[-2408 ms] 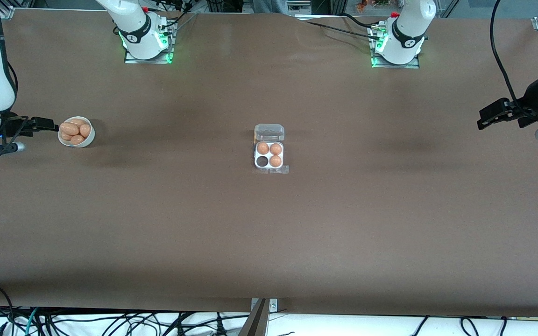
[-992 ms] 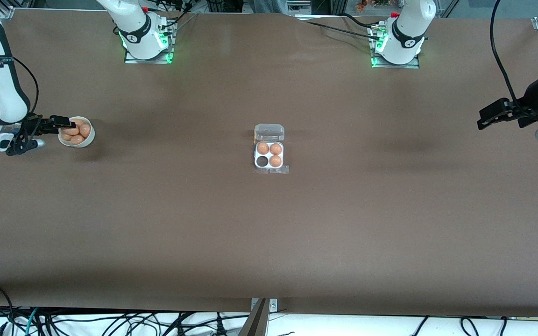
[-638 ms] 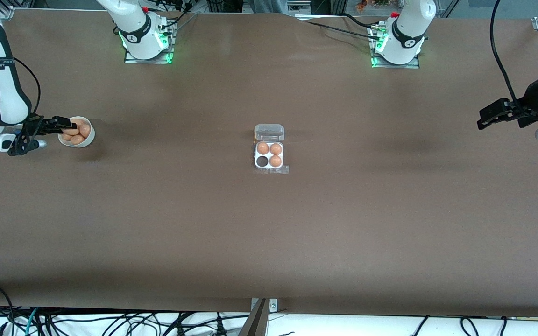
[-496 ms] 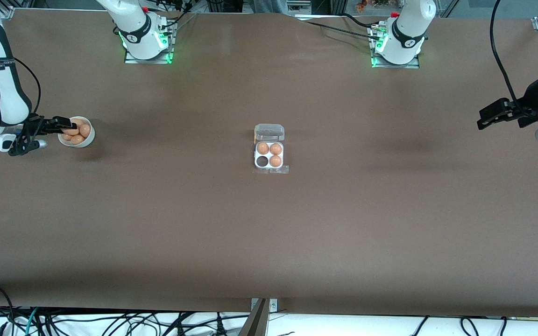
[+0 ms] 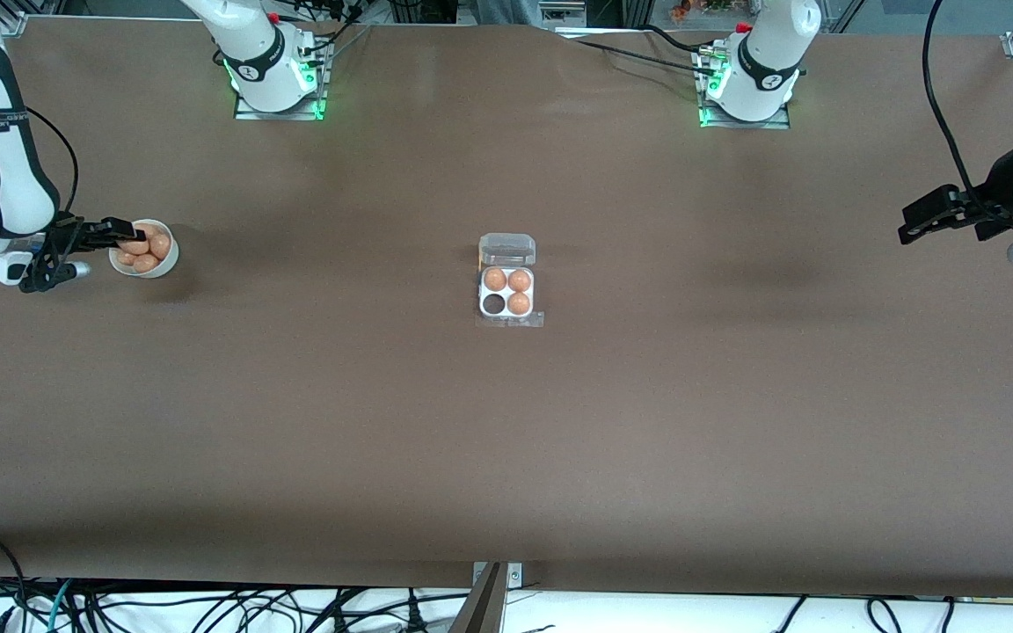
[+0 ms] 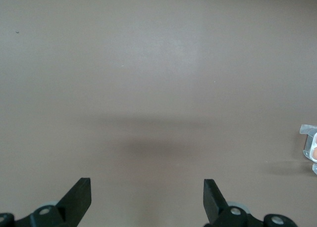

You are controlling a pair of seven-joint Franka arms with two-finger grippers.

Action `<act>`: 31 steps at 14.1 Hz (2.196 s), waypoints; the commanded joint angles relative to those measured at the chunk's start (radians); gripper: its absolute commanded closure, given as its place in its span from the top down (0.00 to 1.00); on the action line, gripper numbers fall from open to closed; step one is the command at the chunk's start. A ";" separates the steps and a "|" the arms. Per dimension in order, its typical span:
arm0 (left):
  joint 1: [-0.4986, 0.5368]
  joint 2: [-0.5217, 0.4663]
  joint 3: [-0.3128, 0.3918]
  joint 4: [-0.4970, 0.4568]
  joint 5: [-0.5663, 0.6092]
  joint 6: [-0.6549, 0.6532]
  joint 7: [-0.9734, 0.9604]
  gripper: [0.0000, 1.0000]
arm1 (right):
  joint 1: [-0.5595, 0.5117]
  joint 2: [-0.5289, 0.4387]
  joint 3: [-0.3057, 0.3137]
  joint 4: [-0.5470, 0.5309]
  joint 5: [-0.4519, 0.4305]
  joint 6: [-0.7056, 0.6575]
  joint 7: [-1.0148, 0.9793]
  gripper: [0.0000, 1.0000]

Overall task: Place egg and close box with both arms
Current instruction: 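Grasp one brown egg from the bowl with the right gripper, then carry the egg with the right gripper to the egg box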

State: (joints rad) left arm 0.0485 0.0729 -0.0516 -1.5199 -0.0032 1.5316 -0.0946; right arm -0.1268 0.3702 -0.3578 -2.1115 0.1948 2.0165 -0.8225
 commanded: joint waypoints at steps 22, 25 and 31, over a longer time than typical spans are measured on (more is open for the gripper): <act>-0.004 0.008 -0.002 0.021 0.019 -0.021 0.019 1.00 | 0.520 -0.001 0.014 0.366 0.018 -0.257 0.805 0.36; -0.002 0.008 -0.002 0.023 0.019 -0.021 0.021 1.00 | 0.697 0.059 0.016 0.435 0.049 -0.246 1.089 0.36; -0.002 0.008 -0.002 0.023 0.019 -0.021 0.021 1.00 | 0.906 0.260 0.016 0.666 0.169 -0.246 1.367 0.36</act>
State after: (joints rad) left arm 0.0475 0.0741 -0.0527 -1.5199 -0.0031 1.5316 -0.0946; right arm 0.7432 0.5405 -0.3263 -1.5653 0.3243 1.7910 0.4801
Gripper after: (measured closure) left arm 0.000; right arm 0.515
